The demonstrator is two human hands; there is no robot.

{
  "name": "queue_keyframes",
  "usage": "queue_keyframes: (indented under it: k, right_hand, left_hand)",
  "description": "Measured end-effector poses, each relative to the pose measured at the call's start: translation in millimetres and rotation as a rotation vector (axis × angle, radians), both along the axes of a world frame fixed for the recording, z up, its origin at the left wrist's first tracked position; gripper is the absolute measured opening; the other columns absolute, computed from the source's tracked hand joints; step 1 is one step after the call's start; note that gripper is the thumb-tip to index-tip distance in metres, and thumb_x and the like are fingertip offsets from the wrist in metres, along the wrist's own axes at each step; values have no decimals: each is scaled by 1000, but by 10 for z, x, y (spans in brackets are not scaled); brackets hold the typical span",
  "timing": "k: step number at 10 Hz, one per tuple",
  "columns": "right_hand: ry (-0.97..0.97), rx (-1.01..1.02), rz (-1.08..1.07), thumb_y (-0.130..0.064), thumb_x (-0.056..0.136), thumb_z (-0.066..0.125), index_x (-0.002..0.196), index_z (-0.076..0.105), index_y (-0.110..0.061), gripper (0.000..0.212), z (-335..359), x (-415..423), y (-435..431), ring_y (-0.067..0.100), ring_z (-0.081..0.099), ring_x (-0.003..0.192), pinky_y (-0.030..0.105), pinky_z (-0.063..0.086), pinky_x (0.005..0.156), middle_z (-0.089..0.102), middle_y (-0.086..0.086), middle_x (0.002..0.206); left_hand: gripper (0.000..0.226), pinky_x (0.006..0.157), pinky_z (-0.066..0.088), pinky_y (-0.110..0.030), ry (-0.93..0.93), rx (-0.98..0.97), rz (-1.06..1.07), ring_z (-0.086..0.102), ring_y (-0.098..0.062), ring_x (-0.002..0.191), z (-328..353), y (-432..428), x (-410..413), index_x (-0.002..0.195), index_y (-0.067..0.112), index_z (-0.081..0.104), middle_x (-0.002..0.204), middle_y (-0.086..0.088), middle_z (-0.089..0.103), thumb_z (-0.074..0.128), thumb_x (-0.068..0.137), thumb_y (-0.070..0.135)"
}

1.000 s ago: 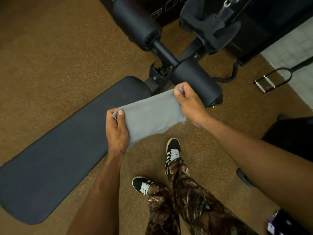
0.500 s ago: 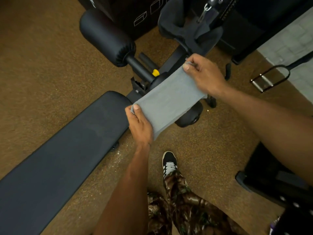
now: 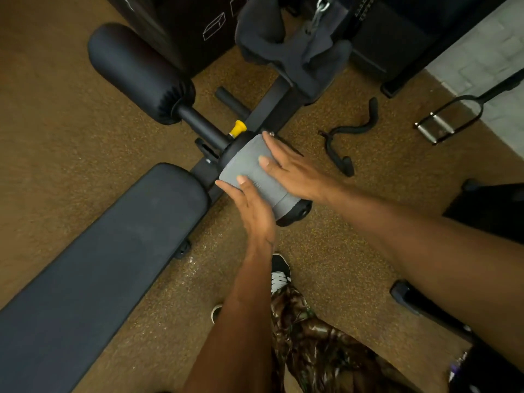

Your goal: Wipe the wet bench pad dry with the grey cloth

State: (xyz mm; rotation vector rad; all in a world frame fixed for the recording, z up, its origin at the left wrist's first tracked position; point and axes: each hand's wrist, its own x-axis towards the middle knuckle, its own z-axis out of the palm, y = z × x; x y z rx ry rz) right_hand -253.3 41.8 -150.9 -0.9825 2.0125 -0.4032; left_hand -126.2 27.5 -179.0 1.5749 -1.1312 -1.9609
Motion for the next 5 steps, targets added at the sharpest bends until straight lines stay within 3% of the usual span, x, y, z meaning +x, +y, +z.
queue_keyframes:
  k: [1, 2, 3, 4, 5]
  right_hand:
    - [5, -12, 12, -57, 103, 29, 159, 0, -32, 68, -16, -14, -1, 18, 15, 151, 35, 19, 116, 6, -6, 167]
    - [17, 1, 37, -58, 102, 30, 159, 1, -30, 70, -54, -24, 2, 20, 11, 153, 37, 14, 119, 5, -3, 167]
    - [27, -19, -19, -60, 100, 34, 159, 7, -26, 73, 43, -38, 64, 22, 11, 153, 43, 14, 123, 9, 1, 167]
    - [34, -53, -174, -53, 100, 45, 155, 29, -23, 65, 262, 16, 295, 21, 28, 147, 40, 26, 118, 28, 3, 161]
    - [22, -119, -306, -42, 100, 52, 138, 55, -21, 43, 674, 81, 543, 15, 54, 123, 28, 45, 93, 57, 0, 137]
  left_hand:
    - [73, 121, 28, -44, -2, 43, 3, 25, -8, 142, -22, -27, 11, 156, 46, -22, 170, 8, 8, 25, 104, 65]
    - [74, 123, 24, -46, -32, 25, -92, 20, -17, 152, 8, -89, 115, 158, 40, -21, 170, 7, 7, 27, 105, 63]
    - [76, 118, 24, -38, -183, 25, -131, 22, -23, 154, 137, -192, 218, 163, 28, -10, 170, -1, 13, 34, 107, 56]
    - [67, 110, 37, -43, -462, -270, -324, 43, -30, 140, 371, -214, 419, 159, 23, 26, 158, -11, 35, 51, 103, 50]
    - [36, 95, 47, -40, -550, -627, -630, 59, -23, 111, 696, -402, 507, 133, 25, 56, 136, -8, 53, 57, 101, 42]
